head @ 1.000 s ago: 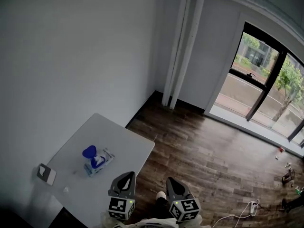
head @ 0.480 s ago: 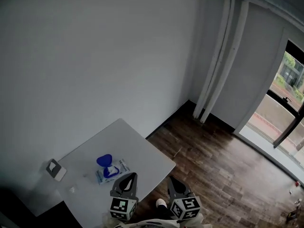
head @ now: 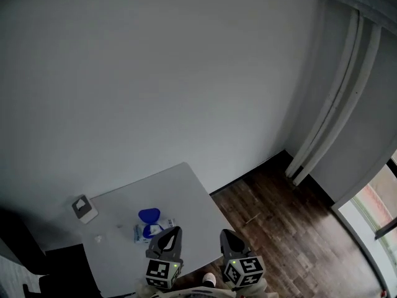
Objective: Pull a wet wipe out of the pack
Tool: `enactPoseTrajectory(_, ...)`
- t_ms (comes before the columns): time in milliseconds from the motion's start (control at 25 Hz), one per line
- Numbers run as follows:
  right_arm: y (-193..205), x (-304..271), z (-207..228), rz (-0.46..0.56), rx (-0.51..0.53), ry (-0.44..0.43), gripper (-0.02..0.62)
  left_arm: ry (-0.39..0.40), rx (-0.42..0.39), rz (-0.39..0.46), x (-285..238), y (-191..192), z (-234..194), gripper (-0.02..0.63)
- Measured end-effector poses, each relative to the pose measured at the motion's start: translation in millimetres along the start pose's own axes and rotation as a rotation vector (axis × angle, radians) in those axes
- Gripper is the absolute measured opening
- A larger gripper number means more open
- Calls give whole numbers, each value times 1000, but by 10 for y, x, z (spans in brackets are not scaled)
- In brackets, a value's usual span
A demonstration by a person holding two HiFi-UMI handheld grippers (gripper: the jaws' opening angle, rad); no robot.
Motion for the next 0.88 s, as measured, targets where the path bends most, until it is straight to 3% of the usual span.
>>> enactPoseTrajectory(480,-36,-902,158,-92,15,-280,5,-298,28,-44,-14,100,-275,5)
enactPoseTrajectory(880,130,-1494,-410,-179,42,-514,5,-542,75,-78,551,211,-591,5)
Point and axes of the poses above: the fingertips, and each gripper's own axes: x backward along the fingers, z to its right, y out of its underside, the point moved 10 cm from there along x, backward along the fingers, and after that the axes turned 7 degrees about -y, right-handed, at the moved point
